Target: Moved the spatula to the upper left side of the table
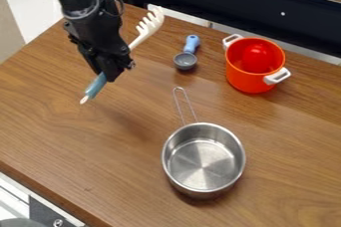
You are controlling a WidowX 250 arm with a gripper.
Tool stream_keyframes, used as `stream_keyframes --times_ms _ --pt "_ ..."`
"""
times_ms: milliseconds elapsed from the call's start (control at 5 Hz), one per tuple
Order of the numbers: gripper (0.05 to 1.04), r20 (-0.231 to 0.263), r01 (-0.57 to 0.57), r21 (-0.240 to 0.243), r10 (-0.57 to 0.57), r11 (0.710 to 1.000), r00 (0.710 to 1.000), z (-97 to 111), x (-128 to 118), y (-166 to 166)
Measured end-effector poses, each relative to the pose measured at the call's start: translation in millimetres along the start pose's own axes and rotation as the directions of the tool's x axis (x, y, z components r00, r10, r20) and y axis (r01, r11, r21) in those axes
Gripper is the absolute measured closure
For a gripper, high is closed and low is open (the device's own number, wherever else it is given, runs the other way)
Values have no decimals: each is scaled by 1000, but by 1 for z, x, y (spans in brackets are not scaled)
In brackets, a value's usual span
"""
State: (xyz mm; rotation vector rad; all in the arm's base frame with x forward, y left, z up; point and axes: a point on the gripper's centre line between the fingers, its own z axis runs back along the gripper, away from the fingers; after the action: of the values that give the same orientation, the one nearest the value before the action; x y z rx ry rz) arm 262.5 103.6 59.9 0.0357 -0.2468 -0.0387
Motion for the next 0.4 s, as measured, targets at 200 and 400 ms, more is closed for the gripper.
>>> stream_keyframes --times_ms 200,400 --pt "870 4 -42 36 42 998 999 -13 5 18" --pt "870 -18 -101 82 103 991 995 -31 11 32"
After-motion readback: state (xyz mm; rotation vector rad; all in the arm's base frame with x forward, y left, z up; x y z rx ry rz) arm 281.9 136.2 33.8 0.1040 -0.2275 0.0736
